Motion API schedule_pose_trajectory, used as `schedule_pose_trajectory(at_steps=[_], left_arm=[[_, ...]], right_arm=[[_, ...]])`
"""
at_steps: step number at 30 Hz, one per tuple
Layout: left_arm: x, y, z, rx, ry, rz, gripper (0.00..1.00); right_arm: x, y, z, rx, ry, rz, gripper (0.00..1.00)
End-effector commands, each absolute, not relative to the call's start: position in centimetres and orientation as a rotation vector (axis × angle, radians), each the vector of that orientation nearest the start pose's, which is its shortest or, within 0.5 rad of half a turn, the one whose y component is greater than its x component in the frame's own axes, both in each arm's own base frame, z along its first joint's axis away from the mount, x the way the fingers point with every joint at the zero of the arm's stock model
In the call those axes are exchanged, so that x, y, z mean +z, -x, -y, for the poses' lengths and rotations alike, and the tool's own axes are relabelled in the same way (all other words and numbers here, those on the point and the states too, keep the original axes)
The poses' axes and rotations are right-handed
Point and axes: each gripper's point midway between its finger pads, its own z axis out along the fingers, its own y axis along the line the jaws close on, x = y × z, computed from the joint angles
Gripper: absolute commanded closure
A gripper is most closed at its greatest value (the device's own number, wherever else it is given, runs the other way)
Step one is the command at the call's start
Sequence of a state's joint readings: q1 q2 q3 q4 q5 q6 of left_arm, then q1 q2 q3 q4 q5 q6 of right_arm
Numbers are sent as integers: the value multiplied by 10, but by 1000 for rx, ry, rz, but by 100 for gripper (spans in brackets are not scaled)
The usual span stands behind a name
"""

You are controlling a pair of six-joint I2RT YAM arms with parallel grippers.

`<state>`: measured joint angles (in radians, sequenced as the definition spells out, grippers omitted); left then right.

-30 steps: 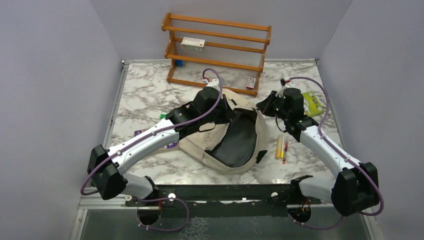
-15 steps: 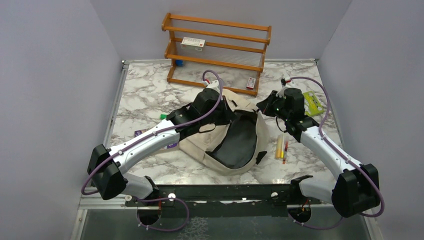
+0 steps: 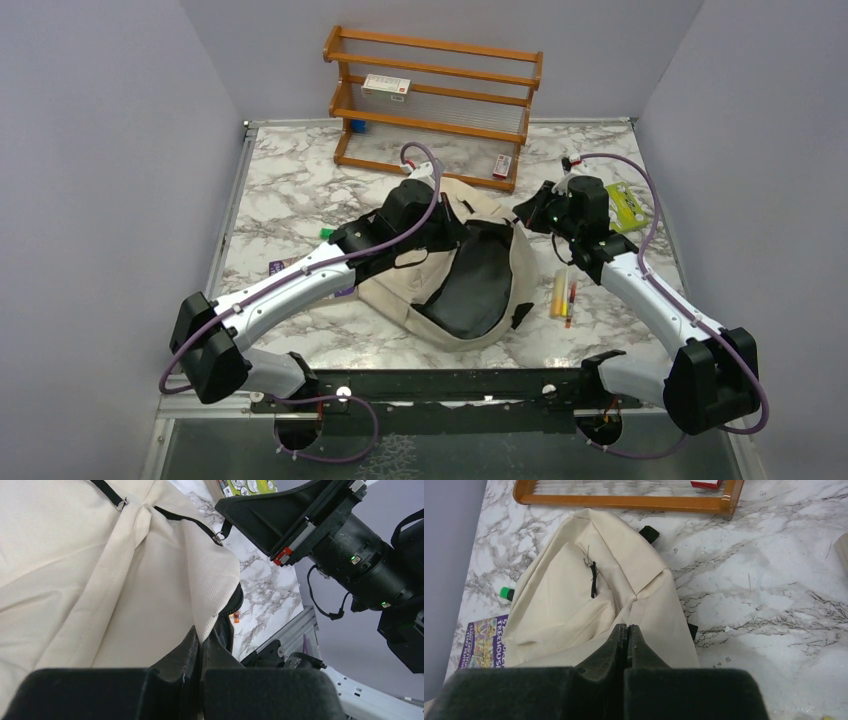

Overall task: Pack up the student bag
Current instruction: Unzip the student bag at the center of the board.

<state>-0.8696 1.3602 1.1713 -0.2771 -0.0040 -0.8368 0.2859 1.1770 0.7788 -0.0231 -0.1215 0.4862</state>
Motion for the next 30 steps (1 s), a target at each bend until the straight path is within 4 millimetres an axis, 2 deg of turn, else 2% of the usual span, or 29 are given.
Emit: schedule_pose_trajectory(at_steps=[1, 7, 11, 18, 24, 30], left_arm=[[278, -248, 340, -1104, -75, -2071, 100], [252, -234, 332, -1059, -261, -2060, 100], [242, -226, 326, -1031, -365, -2049, 100], [243, -216, 333, -1051, -518, -2024, 100], [245, -214, 333, -1019, -585, -2015, 100], [240, -205, 336, -1011, -686, -2011, 100]], right_arm=[[191, -356, -141, 592, -114, -2009, 99], [203, -363, -149, 616, -49, -1964, 99], [196, -379, -143, 549, -71, -1987, 100], [185, -414, -145, 481, -61, -2013, 100], [184, -435, -123, 339, -135, -1999, 99], [170, -462, -123, 311, -132, -2044, 100]])
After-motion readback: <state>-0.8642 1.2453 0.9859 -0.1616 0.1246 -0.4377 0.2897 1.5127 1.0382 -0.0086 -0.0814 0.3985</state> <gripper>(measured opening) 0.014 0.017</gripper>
